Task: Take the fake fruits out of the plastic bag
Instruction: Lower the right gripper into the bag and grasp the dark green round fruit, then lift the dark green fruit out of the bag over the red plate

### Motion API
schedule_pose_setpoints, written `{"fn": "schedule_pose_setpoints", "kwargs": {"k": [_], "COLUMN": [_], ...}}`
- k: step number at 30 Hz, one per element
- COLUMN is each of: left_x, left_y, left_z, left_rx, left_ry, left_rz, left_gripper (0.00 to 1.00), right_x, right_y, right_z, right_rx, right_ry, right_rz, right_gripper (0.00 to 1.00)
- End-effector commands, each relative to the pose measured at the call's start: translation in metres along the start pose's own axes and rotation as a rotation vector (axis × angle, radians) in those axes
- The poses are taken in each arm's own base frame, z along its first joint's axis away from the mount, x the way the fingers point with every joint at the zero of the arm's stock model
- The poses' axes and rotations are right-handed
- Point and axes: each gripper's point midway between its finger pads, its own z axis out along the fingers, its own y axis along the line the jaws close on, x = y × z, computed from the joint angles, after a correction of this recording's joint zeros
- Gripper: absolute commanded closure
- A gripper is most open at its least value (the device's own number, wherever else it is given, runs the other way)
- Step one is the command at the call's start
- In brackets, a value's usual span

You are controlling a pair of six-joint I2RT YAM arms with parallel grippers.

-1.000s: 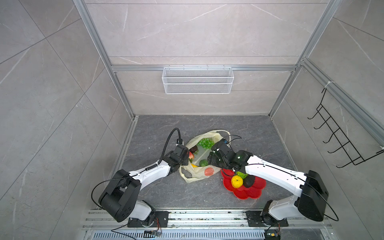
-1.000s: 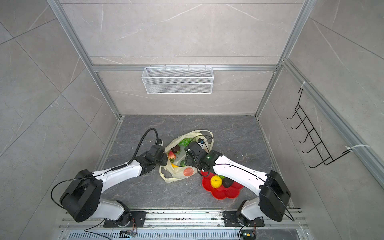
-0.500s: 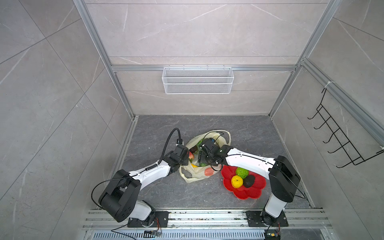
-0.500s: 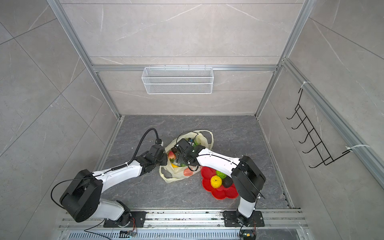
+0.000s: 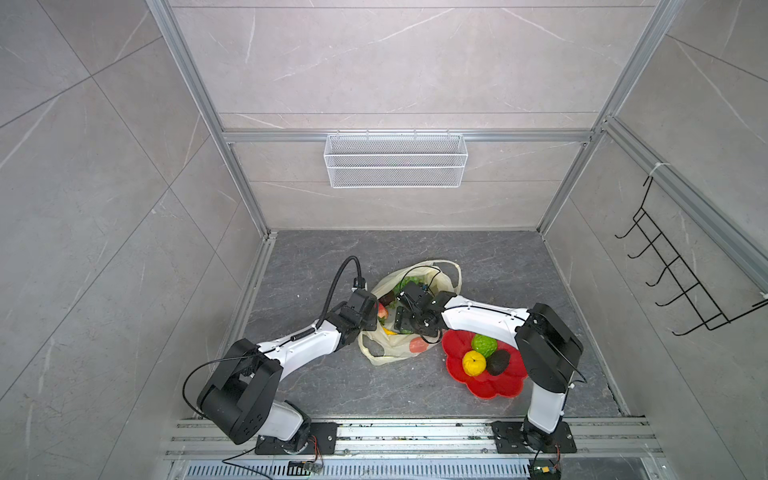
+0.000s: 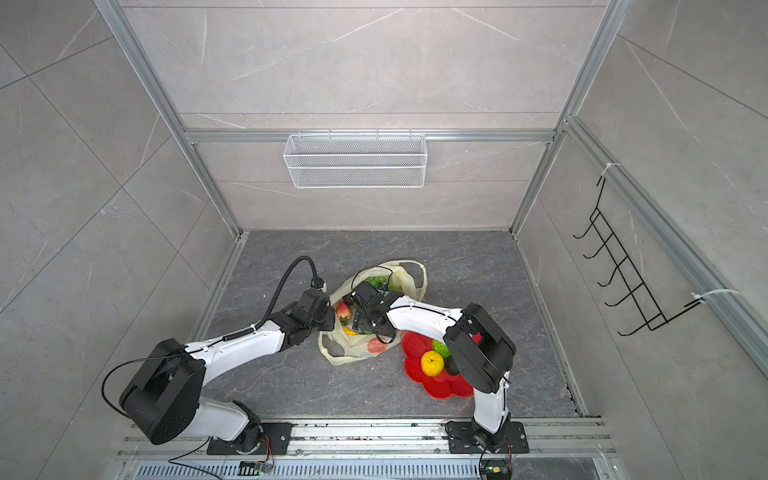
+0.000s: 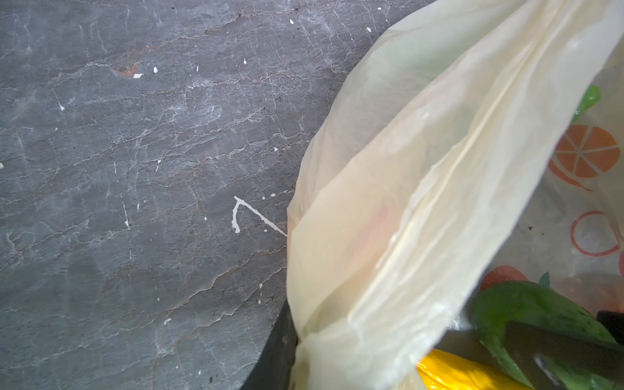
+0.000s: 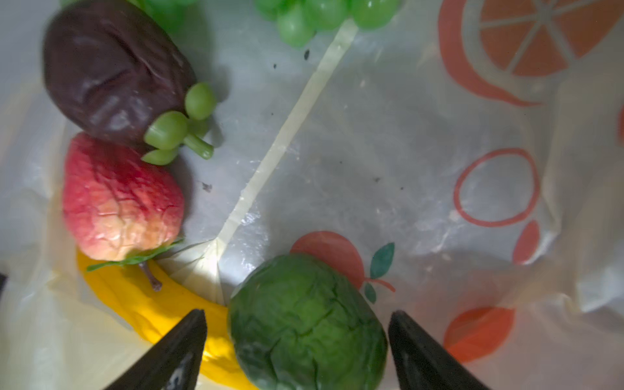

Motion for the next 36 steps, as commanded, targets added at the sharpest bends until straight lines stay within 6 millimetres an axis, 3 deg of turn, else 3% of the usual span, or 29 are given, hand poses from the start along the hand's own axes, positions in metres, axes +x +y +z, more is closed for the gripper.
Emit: {"fn": "schedule_pose_setpoints", "kwargs": {"k": [1, 9, 19, 36], "left_x": [-0.014, -0.013, -0.013, -0.013], "left_y": [-0.006, -0.005, -0.006, -0.006], "left_z": [-0.005, -0.004, -0.004, -0.003], "left_rx": [0.027, 0.024, 0.024, 0.024], "left_ry": [-0.040, -0.036, -0.034, -0.028], "left_rz": [-0.012, -0.012, -0.010, -0.007], "left_gripper": [0.82, 0.82, 0.82, 0.82], "right_x": [0.007, 0.010, 0.003, -0.018], "right_y": [-0.005, -0.004, 0.000, 0.008], "right_z": [0.011, 0.020, 0.010, -0.037], "right_rx": [0.033, 0.031, 0.016, -0.036], "right_ry": [0.034, 0.045, 0.016, -0.077], "right_rz": [-0.002, -0.007, -0.019, -0.052], "right_gripper": [0.13, 0.20, 0.32, 0.34]}}
